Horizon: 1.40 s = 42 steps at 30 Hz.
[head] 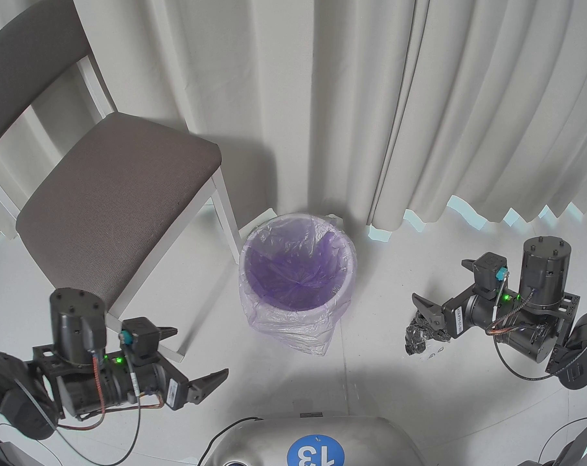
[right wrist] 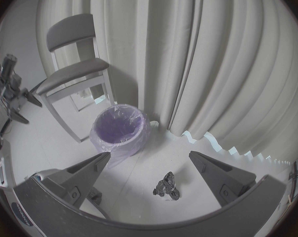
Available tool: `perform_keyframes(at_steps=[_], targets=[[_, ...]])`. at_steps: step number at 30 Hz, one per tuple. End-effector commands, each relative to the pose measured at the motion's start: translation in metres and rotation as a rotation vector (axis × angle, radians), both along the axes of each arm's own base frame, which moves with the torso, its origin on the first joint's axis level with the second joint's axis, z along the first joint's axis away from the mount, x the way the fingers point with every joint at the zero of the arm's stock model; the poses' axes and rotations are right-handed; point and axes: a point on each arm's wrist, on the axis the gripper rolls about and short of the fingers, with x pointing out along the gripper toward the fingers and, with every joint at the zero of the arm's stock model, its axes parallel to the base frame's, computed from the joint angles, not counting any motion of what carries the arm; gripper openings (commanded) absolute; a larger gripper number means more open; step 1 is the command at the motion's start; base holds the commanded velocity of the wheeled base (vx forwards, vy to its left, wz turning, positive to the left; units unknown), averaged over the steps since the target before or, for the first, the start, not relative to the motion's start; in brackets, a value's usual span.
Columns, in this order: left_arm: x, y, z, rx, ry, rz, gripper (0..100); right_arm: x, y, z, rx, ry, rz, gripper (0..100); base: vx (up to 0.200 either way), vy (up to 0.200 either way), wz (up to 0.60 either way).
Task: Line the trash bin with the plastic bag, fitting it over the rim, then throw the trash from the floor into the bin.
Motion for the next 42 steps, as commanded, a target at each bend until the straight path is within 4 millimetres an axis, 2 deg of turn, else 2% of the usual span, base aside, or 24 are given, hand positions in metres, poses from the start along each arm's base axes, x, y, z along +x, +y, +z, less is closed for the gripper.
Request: perform_keyframes(at_steps=[1, 5, 9, 14, 19, 27, 32, 37, 42], targets=[[0.063, -0.015, -0.059, 0.135, 0.096, 0.024, 100, -0.024, -0.015, -0.009, 0.078, -0.038, -0.016, 100, 0.000, 0.000, 0.00], [0.071, -0.019, -0.074, 0.139, 0.094, 0.022, 100, -0.029, -0.017, -0.009, 0.136, -0.092, -0.017, 100, 0.000, 0.000, 0.00], [0.073, -0.022, -0.076, 0.130, 0.074, 0.016, 100, -0.030, -0.017, -0.012, 0.146, -0.111, -0.018, 100, 0.000, 0.000, 0.00], [0.072, -0.020, -0.077, 0.133, 0.078, 0.023, 100, -0.025, -0.016, -0.008, 0.157, -0.144, -0.023, 100, 0.000, 0.000, 0.00], [0.072, -0.016, -0.074, 0.126, 0.073, 0.044, 100, -0.021, -0.014, -0.013, 0.148, -0.128, -0.022, 100, 0.000, 0.000, 0.00], [0.080, -0.016, -0.086, 0.141, 0.094, 0.048, 100, -0.018, -0.015, -0.016, 0.146, -0.114, -0.040, 100, 0.000, 0.000, 0.00], [0.108, -0.023, -0.103, 0.131, 0.069, 0.066, 100, -0.014, -0.021, -0.014, 0.153, -0.129, -0.064, 100, 0.000, 0.000, 0.00], [0.124, -0.032, -0.117, 0.129, 0.065, 0.061, 100, -0.012, -0.026, -0.014, 0.154, -0.133, -0.085, 100, 0.000, 0.000, 0.00], [0.141, -0.047, -0.121, 0.116, 0.034, 0.042, 100, -0.010, -0.026, -0.014, 0.154, -0.135, -0.088, 100, 0.000, 0.000, 0.00]])
